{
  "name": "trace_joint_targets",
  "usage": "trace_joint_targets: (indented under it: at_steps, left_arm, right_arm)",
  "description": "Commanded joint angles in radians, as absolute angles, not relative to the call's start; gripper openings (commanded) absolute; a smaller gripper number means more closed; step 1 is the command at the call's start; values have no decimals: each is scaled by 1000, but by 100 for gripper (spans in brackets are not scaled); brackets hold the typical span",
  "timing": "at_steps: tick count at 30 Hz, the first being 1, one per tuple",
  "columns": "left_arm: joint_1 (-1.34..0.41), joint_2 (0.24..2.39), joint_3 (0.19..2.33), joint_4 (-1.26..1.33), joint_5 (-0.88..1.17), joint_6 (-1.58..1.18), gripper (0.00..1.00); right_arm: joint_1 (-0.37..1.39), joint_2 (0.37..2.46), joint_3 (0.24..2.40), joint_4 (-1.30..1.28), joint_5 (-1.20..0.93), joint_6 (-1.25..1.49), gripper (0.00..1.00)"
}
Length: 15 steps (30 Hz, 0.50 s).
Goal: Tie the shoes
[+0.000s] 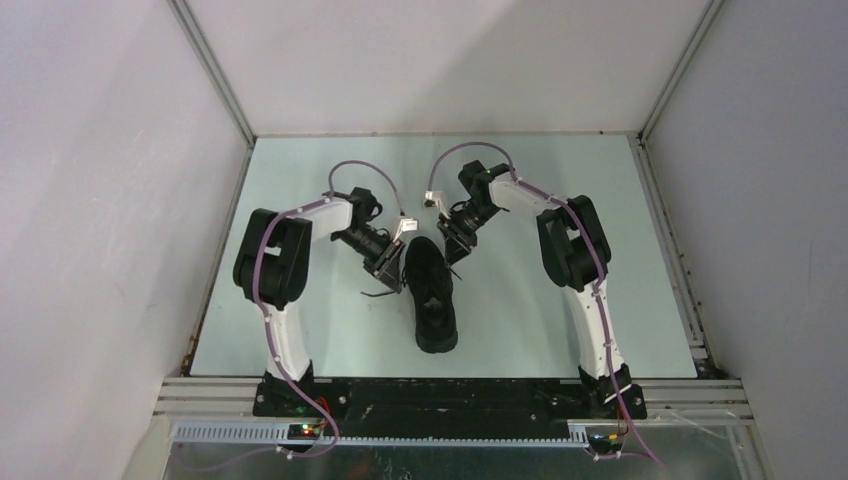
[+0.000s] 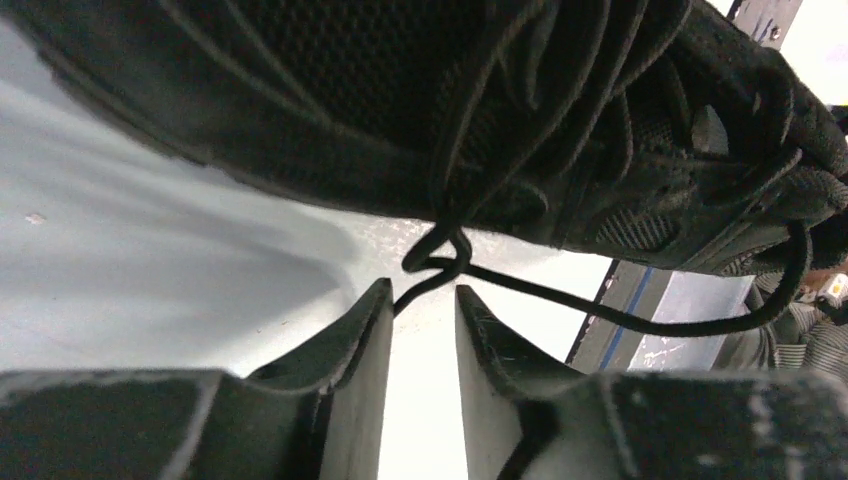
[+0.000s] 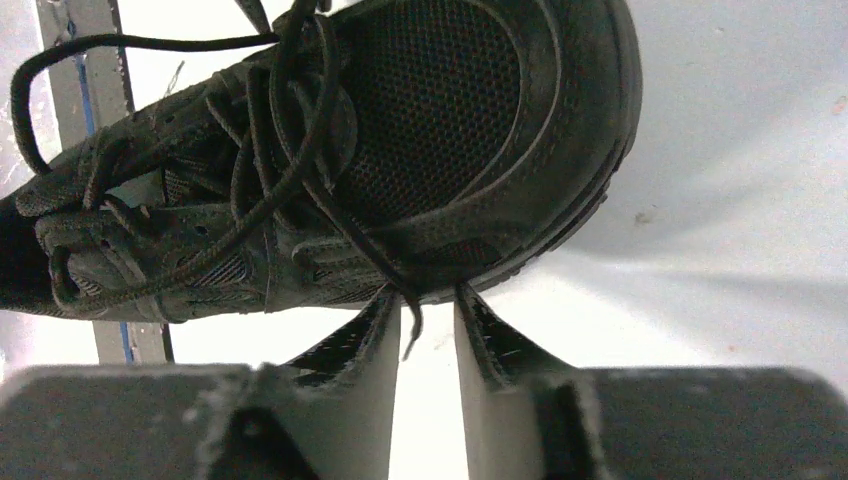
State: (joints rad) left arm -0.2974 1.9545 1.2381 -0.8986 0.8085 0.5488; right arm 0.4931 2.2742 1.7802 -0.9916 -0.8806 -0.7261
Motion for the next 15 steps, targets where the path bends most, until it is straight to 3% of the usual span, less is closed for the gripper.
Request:
trace_joint_targets:
  at_steps: [1, 5, 9, 15]
  left_arm:
    - [-308, 1969, 1272, -896, 842, 519, 29]
    - [-302, 1940, 1235, -851, 844, 484, 10]
    - [-271, 1844, 1168, -791, 799, 452, 1]
    - [-211, 1642, 1098, -751, 739, 422, 0]
  right_arm:
    - [497, 2305, 1827, -1058, -947, -729, 23]
    - [452, 2260, 1834, -1066, -976, -685, 0]
    - [391, 2148, 1786, -1060, -941, -682, 0]
    - [292, 1950, 1612, -1030, -887, -671, 0]
